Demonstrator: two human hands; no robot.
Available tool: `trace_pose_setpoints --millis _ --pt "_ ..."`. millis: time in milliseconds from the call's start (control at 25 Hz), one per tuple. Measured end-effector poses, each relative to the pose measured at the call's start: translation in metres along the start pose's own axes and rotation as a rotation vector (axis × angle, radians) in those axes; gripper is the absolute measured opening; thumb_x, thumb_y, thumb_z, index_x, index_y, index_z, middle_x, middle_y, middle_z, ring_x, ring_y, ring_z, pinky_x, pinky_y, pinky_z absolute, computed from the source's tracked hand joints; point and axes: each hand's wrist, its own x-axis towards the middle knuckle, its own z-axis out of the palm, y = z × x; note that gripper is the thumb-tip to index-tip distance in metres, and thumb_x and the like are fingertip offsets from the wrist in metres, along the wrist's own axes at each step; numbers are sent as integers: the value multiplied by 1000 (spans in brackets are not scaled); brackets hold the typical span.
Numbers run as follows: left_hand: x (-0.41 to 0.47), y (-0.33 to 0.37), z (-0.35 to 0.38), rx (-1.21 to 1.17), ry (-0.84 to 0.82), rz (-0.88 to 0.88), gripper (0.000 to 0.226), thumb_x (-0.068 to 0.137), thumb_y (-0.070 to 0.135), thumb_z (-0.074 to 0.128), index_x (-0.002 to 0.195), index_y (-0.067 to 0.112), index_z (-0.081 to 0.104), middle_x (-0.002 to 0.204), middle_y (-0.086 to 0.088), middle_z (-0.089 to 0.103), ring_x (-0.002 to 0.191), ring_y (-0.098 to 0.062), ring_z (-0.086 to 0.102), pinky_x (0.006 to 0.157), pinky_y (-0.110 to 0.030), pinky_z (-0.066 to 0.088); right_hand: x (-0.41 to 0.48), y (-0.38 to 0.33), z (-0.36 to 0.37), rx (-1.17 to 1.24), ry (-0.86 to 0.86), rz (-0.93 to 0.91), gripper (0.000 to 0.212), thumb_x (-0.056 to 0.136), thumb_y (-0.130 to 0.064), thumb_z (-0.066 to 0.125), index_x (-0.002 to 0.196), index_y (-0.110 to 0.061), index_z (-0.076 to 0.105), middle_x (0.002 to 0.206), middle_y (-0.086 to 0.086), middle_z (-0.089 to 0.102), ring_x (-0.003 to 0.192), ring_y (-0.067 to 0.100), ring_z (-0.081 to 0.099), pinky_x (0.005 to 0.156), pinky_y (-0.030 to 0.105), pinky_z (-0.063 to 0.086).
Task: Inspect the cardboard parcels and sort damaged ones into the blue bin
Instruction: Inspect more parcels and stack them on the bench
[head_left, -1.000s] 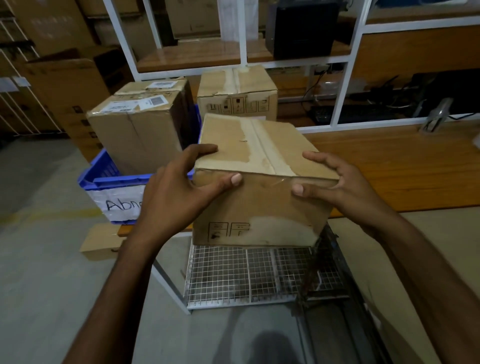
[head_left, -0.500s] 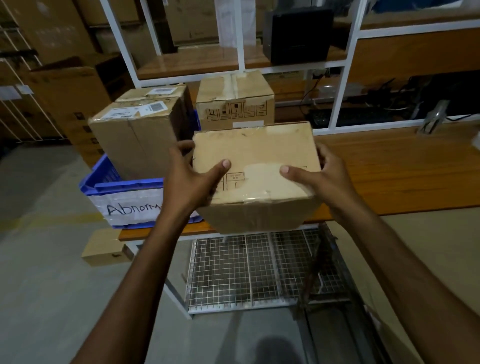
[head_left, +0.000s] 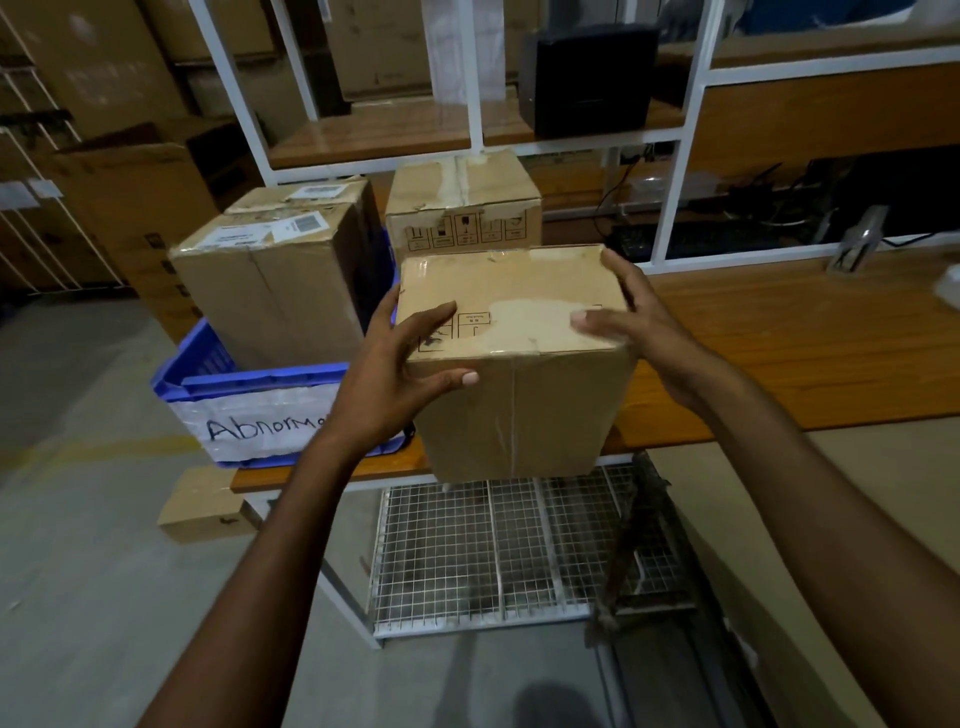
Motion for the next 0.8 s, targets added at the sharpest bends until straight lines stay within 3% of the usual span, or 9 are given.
trace_pose_setpoints --millis 80,160,280,400,560,640,720,800 --pt "2 3 -1 127 42 -7 81 82 75 66 151 34 55 174 0 15 151 -14 29 117 -52 44 15 3 -6 20 18 9 88 94 -32 73 163 -42 20 154 -10 40 137 16 47 99 34 48" --pt "6 4 5 327 167 79 65 90 65 69 144 29 62 171 -5 25 154 -28 31 116 -59 42 29 5 -7 29 1 1 88 91 -36 69 163 -42 19 159 -8 36 137 15 46 106 39 45" --pt "9 7 25 393 261 117 53 94 50 74 136 20 65 155 -3 51 151 -34 35 113 -58 42 41 10 -2 66 40 -42 78 82 -33 60 155 -25 34 135 -14 49 118 11 54 91 29 50" --pt "14 5 33 365 316 80 46 98 47 70 134 19 66 145 -1 61 148 -34 40 110 -56 45 51 15 4 178 111 -43 70 80 -28 57 146 -13 37 128 -5 50 112 16 55 81 25 52" --pt "15 7 46 466 386 70 53 98 59 61 137 23 62 153 0 55 154 -33 32 121 -65 25 59 15 14 260 180 -4 78 80 -34 57 151 -15 32 129 4 49 111 20 55 79 25 53" --pt "15 15 60 454 381 29 64 94 69 58 141 26 59 160 0 45 158 -32 24 123 -65 14 57 19 22 232 247 38 85 77 -47 61 154 -25 32 138 7 49 121 27 55 95 38 53" --pt "16 13 70 386 402 15 67 94 68 58 147 27 54 164 -4 38 158 -32 23 123 -68 17 53 25 26 119 325 60 85 75 -65 56 151 -31 42 144 6 48 131 30 46 109 52 42" --pt "15 10 73 262 473 -9 71 96 59 66 154 24 45 167 -9 29 158 -32 23 124 -62 24 40 22 25 42 394 57 81 79 -74 46 146 -29 50 142 6 46 133 26 38 109 49 36"
